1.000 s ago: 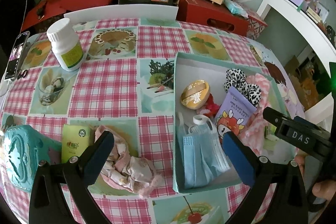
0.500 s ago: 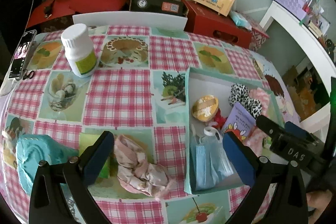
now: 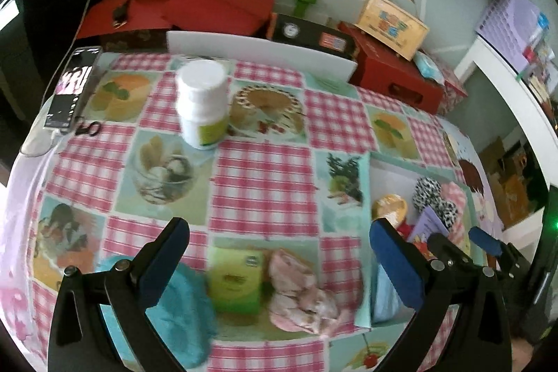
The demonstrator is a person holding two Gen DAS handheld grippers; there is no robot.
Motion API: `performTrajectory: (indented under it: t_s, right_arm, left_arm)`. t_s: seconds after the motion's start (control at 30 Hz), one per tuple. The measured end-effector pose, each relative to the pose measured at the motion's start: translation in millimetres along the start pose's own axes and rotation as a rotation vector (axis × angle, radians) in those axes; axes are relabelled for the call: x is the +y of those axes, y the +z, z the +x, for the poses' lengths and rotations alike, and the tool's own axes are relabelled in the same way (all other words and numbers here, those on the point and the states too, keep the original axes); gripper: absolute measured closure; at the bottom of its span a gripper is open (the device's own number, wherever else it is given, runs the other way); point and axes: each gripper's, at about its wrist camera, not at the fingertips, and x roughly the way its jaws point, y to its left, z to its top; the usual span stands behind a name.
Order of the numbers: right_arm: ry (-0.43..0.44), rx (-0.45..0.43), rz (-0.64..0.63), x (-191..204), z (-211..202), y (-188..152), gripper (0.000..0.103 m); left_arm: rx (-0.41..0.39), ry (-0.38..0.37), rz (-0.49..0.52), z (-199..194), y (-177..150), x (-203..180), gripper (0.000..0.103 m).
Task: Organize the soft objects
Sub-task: 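Grasp the pink floral cloth with the right gripper while the left approaches another green tissue packet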
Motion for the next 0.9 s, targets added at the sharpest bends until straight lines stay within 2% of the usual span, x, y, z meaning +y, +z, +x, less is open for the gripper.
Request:
performTrajectory:
  t_s: [0.23,0.37,0.53,0.7,0.9]
  right_arm:
    - [0.061,-0.04,-0.088,43.5,-3.8,3.2,0.0]
    - [0.124,-0.006,-0.164,71.5,2.1,-0.9,0.0]
    - [0.119,0.047,-0.29,103.3,16.5,-13.6,0.0]
    - [0.135,0.099,-0.334,115.7,27.4,-24.1,0.0]
    - [0.149,0.146,-0.372,125.2,35.9,-32.6,0.0]
  left_arm:
    - [0.018,0.064,-0.055,-3.7,6.7,38.2,0.0]
    - [0.061,0.081,-0.096,0.4,6.0,52.5,0.0]
    - [0.091,0.079,-0.092,5.3,4.6,51.5,0.0]
    - [0.154,0.096,-0.064,16.2,1.5,45.8,0.0]
    - [0.186,0.123,-0.038,22.5,2.5,40.0,0.0]
